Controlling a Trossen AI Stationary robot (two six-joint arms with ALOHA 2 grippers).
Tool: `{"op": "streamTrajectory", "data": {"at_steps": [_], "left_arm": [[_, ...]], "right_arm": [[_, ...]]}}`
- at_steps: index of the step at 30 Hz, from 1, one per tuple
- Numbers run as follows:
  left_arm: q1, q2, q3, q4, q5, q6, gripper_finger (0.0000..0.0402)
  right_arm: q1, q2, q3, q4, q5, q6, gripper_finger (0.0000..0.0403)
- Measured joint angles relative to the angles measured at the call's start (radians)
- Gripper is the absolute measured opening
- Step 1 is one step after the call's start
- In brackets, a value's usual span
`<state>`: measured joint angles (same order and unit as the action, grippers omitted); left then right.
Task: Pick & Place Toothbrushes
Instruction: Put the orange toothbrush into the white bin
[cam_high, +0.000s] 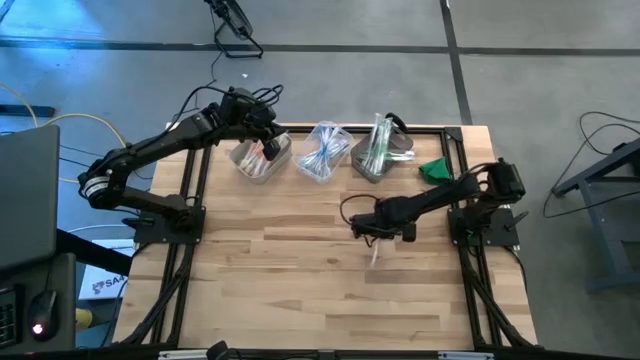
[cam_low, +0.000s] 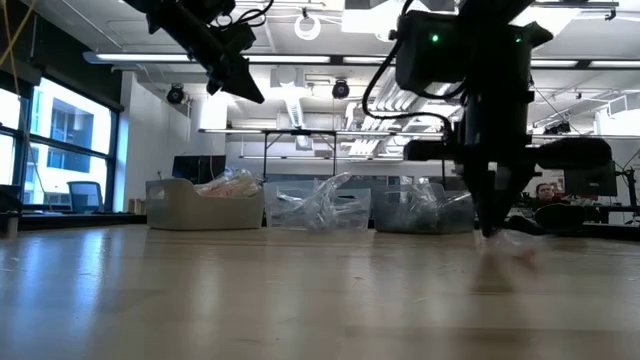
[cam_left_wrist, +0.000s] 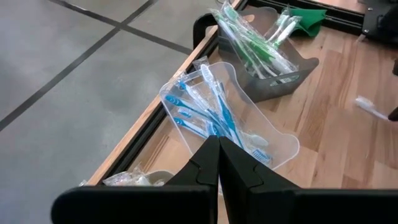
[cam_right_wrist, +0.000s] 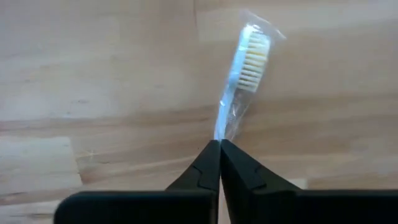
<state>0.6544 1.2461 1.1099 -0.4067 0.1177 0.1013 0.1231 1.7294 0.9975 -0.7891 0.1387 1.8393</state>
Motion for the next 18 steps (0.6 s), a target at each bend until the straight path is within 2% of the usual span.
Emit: {"op": "streamTrajectory", "data": {"at_steps": [10,18], "left_arm": [[0.0,0.0,0.0,0.022,0.0,-0.054,0.0001],[0.0,0.0,0.0,0.053,-0.004,-0.107,0.0001]], "right_arm": [[-0.084,-0.264,-0.001,-0.078,0.166,-0.261,0.0001],[-0.185,-0.45,-0.001,0.053,0.3,-0.604,0.0002]]}}
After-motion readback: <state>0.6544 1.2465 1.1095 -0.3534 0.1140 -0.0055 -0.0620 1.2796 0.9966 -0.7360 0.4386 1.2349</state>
